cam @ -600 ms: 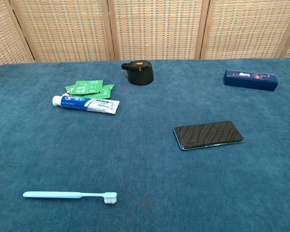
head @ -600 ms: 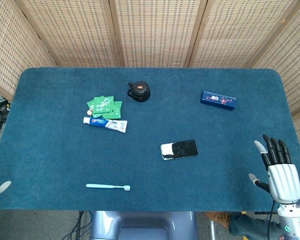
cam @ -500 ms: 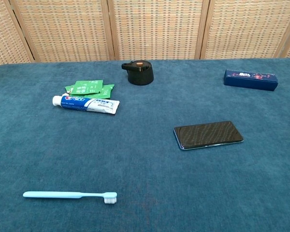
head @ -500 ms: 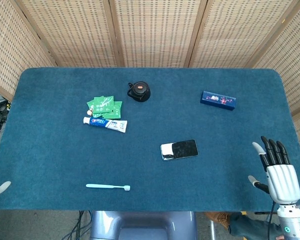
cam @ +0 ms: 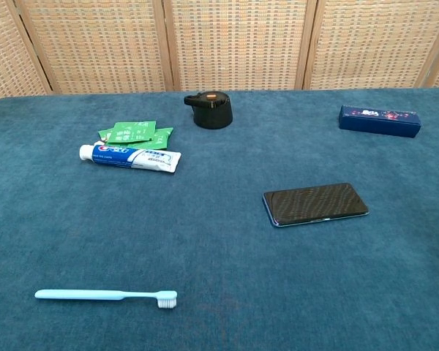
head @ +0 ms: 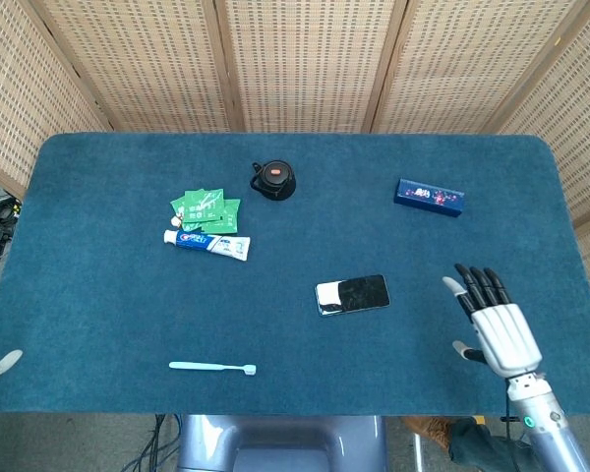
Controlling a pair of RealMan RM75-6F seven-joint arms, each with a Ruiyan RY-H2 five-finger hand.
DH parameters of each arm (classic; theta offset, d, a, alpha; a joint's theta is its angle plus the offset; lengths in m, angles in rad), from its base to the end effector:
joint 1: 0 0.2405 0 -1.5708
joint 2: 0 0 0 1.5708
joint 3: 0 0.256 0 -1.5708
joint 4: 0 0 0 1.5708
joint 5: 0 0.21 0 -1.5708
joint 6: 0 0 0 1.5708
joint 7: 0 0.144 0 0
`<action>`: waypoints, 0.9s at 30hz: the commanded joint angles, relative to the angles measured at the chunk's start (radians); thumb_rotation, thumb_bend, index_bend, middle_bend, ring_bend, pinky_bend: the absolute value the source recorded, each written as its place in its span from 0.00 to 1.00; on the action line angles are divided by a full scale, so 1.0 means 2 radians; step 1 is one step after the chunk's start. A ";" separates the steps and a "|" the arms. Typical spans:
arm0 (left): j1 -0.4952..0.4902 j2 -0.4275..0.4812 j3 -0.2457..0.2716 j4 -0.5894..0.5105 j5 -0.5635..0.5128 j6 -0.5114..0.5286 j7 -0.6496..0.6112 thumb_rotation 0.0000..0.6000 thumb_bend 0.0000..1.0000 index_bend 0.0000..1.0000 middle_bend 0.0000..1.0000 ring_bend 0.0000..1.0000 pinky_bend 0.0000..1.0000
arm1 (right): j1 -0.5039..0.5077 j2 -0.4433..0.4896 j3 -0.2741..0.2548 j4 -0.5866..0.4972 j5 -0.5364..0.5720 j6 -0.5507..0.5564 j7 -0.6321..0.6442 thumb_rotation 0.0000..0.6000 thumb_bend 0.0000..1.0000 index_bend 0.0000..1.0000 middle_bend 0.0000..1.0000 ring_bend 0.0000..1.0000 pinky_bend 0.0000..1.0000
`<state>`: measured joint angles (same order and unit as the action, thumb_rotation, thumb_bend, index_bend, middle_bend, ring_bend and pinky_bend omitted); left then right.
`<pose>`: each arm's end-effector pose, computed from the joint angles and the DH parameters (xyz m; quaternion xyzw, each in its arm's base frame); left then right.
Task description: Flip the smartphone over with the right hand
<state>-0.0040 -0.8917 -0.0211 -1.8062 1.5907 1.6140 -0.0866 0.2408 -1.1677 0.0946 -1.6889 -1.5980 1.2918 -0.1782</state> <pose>-0.2816 0.1491 0.2184 -0.5776 -0.3781 -0.4282 0.5832 -0.2495 -0.2272 0.1133 0.6978 -0.3265 0.3918 0.5030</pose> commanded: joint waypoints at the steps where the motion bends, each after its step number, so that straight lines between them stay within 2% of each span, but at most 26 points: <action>1: -0.010 -0.005 -0.007 -0.001 -0.015 -0.016 0.013 1.00 0.00 0.00 0.00 0.00 0.00 | 0.085 -0.018 0.037 -0.017 0.081 -0.126 -0.051 1.00 0.00 0.00 0.00 0.00 0.00; 6: -0.023 -0.010 -0.014 -0.002 -0.038 -0.041 0.022 1.00 0.00 0.00 0.00 0.00 0.00 | 0.148 -0.061 0.055 0.000 0.166 -0.215 -0.108 1.00 0.00 0.00 0.00 0.00 0.00; 10: -0.034 -0.012 -0.022 -0.001 -0.059 -0.062 0.026 1.00 0.00 0.00 0.00 0.00 0.00 | 0.196 -0.108 0.065 0.029 0.236 -0.254 -0.156 1.00 0.00 0.03 0.00 0.00 0.00; 17: -0.043 -0.014 -0.027 -0.004 -0.078 -0.077 0.037 1.00 0.00 0.00 0.00 0.00 0.00 | 0.254 -0.165 0.060 0.075 0.327 -0.263 -0.222 1.00 0.02 0.06 0.00 0.00 0.00; 27: -0.047 -0.017 -0.030 -0.003 -0.092 -0.086 0.046 1.00 0.00 0.00 0.00 0.00 0.00 | 0.299 -0.211 0.044 0.113 0.396 -0.269 -0.247 1.00 0.13 0.15 0.00 0.00 0.00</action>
<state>-0.0978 -0.9247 -0.0814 -1.8126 1.4071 1.4431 0.0038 0.8253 -1.5751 0.1912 -1.4748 -0.8207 0.7583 -0.6650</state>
